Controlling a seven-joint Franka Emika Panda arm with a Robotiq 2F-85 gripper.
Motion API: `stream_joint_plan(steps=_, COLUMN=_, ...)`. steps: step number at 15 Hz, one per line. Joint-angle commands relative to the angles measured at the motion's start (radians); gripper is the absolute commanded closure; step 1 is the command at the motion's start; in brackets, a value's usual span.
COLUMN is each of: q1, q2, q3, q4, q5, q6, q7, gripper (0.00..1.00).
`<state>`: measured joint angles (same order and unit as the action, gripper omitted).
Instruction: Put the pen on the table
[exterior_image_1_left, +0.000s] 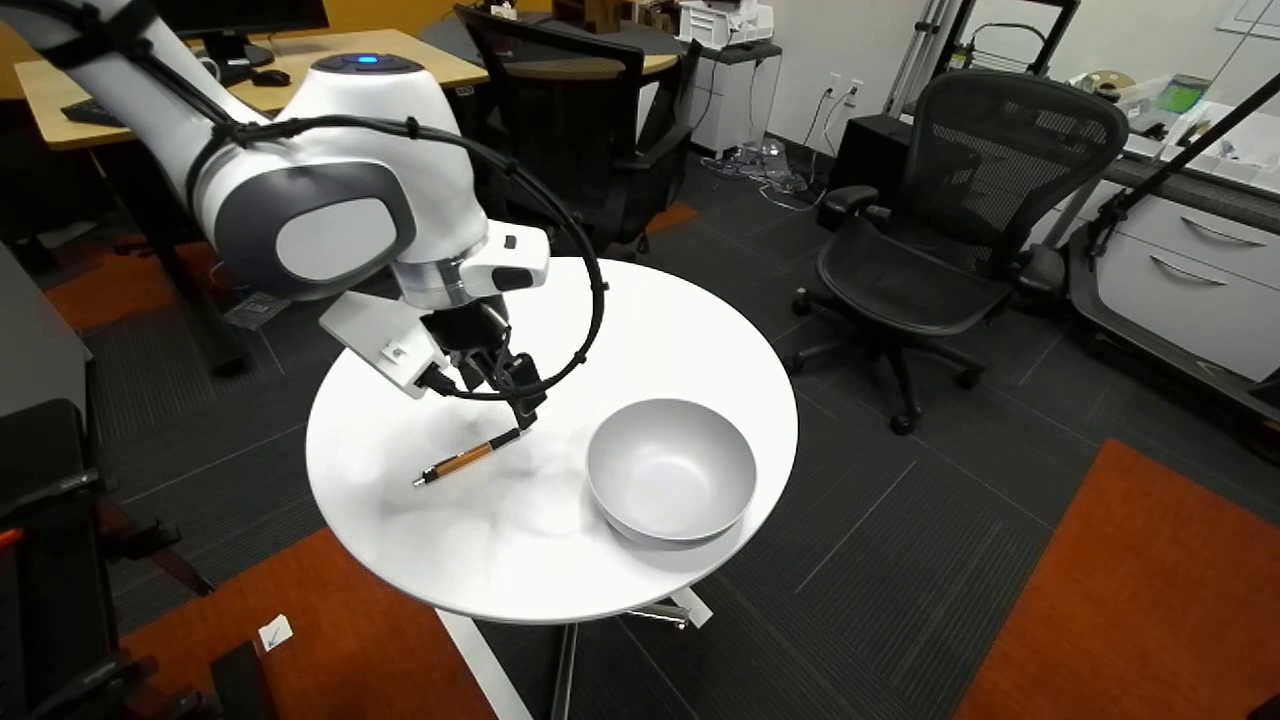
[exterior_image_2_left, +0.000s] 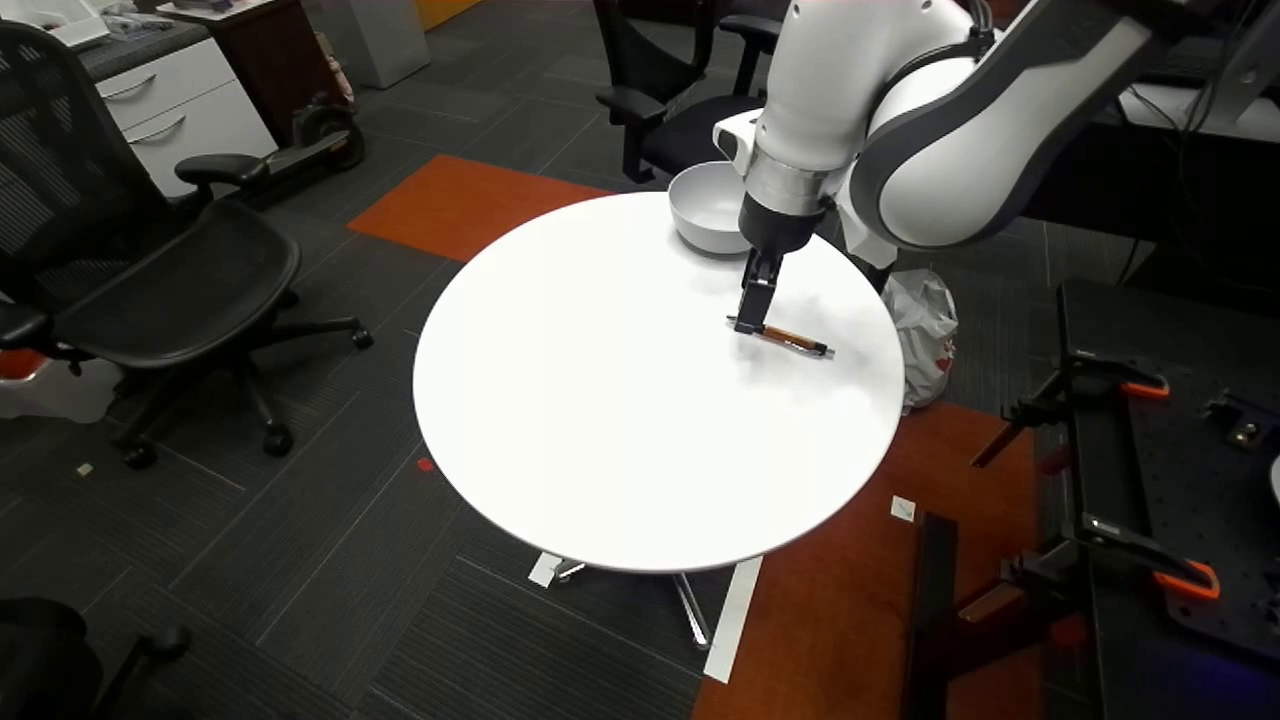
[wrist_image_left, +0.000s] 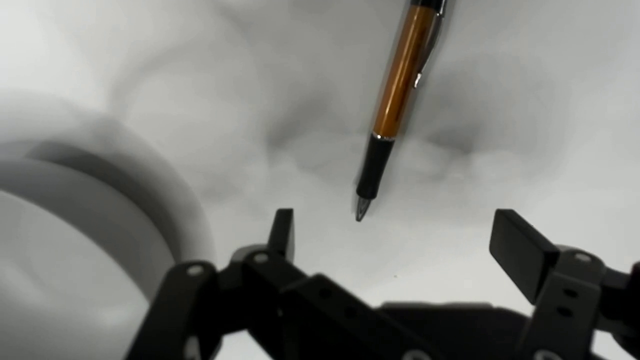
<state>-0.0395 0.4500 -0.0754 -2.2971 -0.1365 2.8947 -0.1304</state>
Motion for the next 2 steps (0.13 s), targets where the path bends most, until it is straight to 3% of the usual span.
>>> stream_joint_plan(steps=1, q1=-0.004, q2=0.0, q3=0.003, q4=0.001, q5=-0.003, q6=-0.003, q7=0.001, gripper=0.0)
stream_joint_plan(steps=2, q1=-0.004, q2=0.001, q3=0.003, q4=0.001, q5=-0.003, q6=-0.003, q7=0.001, gripper=0.0)
